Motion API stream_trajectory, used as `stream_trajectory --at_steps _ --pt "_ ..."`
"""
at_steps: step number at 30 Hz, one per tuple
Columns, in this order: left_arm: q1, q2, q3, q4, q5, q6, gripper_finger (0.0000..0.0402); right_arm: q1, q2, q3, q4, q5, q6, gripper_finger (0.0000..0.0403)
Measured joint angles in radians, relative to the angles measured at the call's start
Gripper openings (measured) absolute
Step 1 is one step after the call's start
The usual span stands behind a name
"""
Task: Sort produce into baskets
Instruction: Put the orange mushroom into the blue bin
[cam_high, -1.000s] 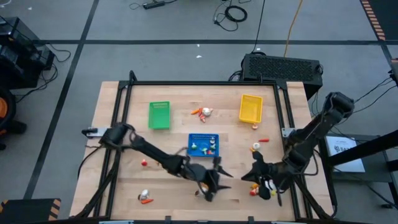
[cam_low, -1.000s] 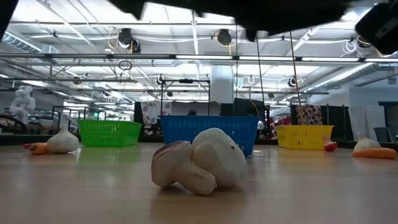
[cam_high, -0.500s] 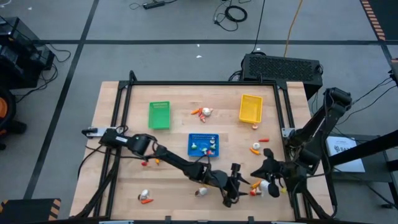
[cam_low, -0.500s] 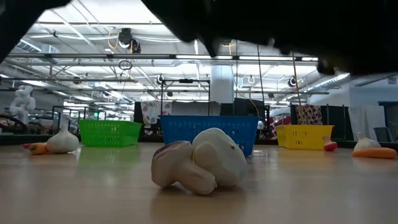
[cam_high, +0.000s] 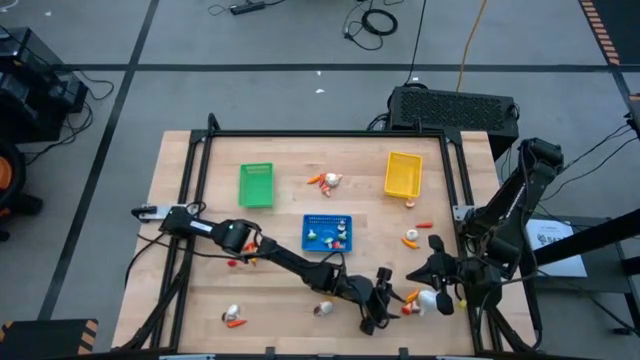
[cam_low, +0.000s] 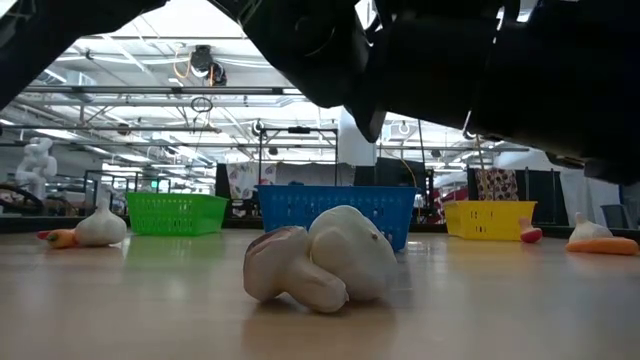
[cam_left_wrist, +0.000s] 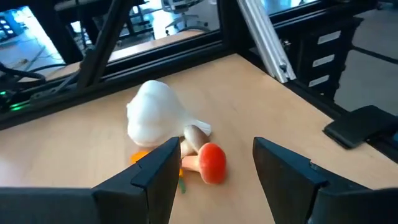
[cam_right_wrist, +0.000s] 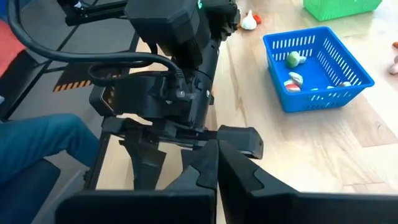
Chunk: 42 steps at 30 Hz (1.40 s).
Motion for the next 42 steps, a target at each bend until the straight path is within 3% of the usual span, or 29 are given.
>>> stream_trajectory --at_steps 4,12,21,32,42 --pt "0.003 0.027 0.033 -0.054 0.009 -0.028 0.021 0.0 0.0 0.0 0.001 0.002 -0.014 0.0" --pt "0.001 0.108 0.214 -0.161 0.003 0.006 0.021 -0.002 0.0 0.0 0.001 0.03 -0.033 0.0" --pt "0.007 0.183 0.287 -0.197 0.001 -0.025 0.021 -0.002 0.0 0.001 0.007 0.05 -0.057 0.0" --pt "0.006 0.197 0.299 -0.205 -0.018 -0.041 0.0209 -0.002 0.0 0.001 0.007 0.047 -0.058 0.0" --pt "0.006 0.197 0.299 -0.203 -0.018 -0.053 0.0177 -0.002 0.0 0.001 0.007 0.046 -0.051 0.0"
